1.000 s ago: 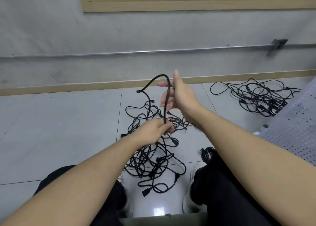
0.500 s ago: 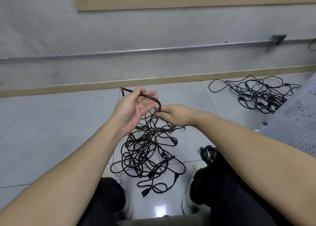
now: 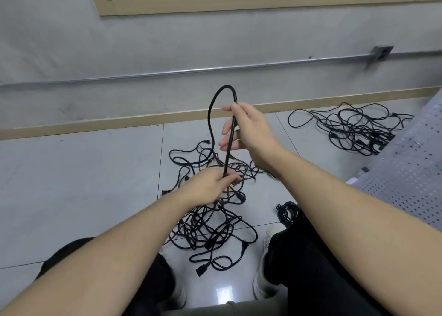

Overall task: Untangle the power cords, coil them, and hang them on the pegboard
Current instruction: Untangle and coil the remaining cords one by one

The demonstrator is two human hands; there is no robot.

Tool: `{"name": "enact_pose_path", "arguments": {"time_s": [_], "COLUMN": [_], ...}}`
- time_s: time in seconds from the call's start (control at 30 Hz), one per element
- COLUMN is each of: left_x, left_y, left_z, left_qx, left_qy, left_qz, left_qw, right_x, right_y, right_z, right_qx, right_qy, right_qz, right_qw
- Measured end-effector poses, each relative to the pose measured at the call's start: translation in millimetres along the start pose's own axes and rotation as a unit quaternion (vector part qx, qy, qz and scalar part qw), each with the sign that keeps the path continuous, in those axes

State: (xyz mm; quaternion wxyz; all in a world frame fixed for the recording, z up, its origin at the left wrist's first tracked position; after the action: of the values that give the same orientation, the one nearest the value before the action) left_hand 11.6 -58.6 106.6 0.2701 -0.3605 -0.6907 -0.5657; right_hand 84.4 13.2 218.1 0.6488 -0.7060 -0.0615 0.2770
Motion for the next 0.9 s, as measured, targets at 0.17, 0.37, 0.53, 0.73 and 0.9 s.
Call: {"name": "enact_pose_path", "arguments": {"time_s": [0.17, 0.37, 0.53, 0.73, 0.9], "left_x": [23, 73, 91, 54, 14], "left_y": [15, 22, 10, 6, 11], "left_z": [3, -6, -10, -5, -1], "left_qx": [0.041, 0.019, 0.018, 0.039, -0.025], "left_qy": [0.064, 0.176, 0.218, 0.082, 0.002], "left_qz": [-0.259, -0.443, -0.565, -0.400, -0.108], "left_qw": [0.963, 0.879, 0.796, 0.912, 0.994], "right_x": [27, 25, 16, 8, 23], "right_y": [31, 80, 74, 30, 18], "right_z": [11, -36, -29, -1, 7], "right_qx": [-0.114, -0.231, -0.177, -0.008, 0.000], "right_qy": [-0.026, -0.328, -0.288, -0.143, -0.064], "right_qz": [-0.065, -0.388, -0.384, -0.270, -0.109], "right_qw": [0.991, 0.830, 0.859, 0.952, 0.992]}}
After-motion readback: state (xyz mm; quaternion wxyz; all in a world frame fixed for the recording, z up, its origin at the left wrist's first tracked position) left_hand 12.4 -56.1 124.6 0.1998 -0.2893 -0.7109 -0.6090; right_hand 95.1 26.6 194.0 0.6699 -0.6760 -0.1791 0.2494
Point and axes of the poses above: each hand's wrist, its own z-axis towards the middle knuckle, its own x-axis out of the back of the hand, y = z × x, the point moved 9 cm from there along z, towards the middle knuckle, and after that the axes turned 11 degrees about z, right-handed, at the moved point
